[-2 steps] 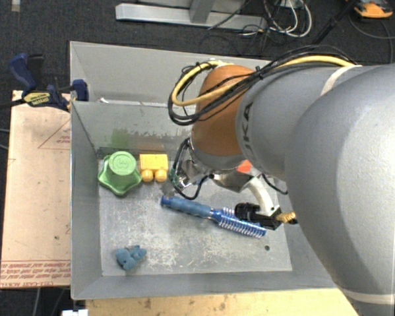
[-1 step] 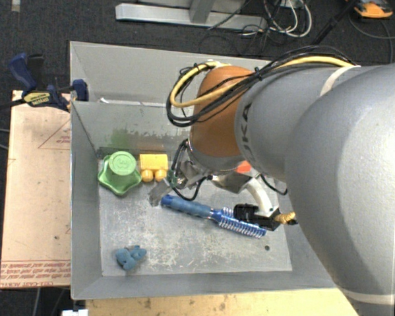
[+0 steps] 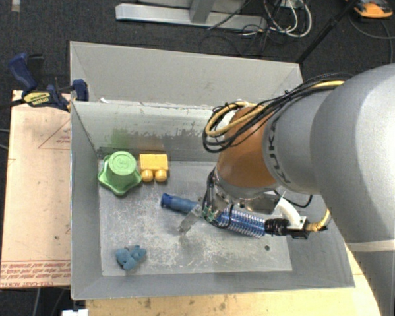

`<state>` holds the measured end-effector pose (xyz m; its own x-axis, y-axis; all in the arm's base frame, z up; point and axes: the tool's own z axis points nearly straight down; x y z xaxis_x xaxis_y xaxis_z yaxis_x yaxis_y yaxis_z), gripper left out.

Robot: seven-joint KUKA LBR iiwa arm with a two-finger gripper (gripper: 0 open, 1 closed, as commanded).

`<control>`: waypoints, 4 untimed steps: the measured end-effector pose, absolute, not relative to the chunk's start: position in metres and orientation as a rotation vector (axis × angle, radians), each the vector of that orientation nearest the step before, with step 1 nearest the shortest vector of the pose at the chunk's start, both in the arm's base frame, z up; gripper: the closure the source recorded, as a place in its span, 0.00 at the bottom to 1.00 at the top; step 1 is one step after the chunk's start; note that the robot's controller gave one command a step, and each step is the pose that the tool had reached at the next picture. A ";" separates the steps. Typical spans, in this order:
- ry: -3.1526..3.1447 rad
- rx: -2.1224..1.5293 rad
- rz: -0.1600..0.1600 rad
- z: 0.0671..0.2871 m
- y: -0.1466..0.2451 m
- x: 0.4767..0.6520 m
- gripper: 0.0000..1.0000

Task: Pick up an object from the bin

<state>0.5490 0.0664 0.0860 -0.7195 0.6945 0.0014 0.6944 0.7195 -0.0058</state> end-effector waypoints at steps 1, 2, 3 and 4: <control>-2.892 -1.232 -0.002 0.069 0.075 0.586 0.00; -2.892 -1.232 -0.003 0.070 0.076 0.585 1.00; -2.855 -1.306 -0.001 0.127 0.092 0.488 1.00; -2.834 -1.369 -0.005 0.169 0.093 0.491 1.00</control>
Offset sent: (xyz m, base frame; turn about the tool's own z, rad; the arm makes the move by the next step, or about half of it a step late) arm 0.0354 0.0086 -0.0160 0.0401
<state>0.4915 0.0930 0.1687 -0.6216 0.7833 -0.0034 0.7833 0.6216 0.0049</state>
